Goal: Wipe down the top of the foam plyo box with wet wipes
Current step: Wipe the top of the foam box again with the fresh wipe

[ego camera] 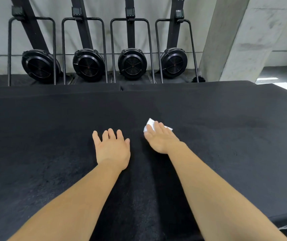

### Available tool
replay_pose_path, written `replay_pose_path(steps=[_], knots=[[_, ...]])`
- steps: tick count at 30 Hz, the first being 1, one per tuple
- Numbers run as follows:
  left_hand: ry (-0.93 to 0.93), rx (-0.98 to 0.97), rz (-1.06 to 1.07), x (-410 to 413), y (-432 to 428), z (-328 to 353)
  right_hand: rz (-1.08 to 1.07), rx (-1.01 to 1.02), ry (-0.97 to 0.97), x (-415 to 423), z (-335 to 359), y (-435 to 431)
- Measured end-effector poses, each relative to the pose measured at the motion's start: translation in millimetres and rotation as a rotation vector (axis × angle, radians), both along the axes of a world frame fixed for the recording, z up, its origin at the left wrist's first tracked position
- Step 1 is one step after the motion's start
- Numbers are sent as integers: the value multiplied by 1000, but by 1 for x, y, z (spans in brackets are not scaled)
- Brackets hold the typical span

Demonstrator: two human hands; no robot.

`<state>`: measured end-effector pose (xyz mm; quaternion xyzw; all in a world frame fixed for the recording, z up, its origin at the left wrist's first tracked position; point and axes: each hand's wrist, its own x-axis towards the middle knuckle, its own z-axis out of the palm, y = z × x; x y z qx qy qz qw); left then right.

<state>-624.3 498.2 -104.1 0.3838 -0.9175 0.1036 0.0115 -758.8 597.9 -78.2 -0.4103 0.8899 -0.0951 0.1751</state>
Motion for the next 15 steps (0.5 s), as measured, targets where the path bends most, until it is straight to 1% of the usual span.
replay_pose_path(steps=[1, 4, 6, 8, 11, 15], knots=[[-7, -1, 4, 0, 0, 0, -26, 0, 4, -12, 1, 7], [-21, -6, 14, -1, -1, 0, -99, 16, 106, -48, 2, 30], [-23, -12, 15, -1, -1, -1, -205, -7, 99, -66, 4, 41], [-30, -13, 17, -1, -1, -1, -276, 13, 108, -77, 2, 44], [-41, -16, 17, -2, -1, -1, -289, 65, 133, -77, -2, 38], [-48, -21, 19, -4, -1, -2, -266, 45, 172, -51, -5, 22]])
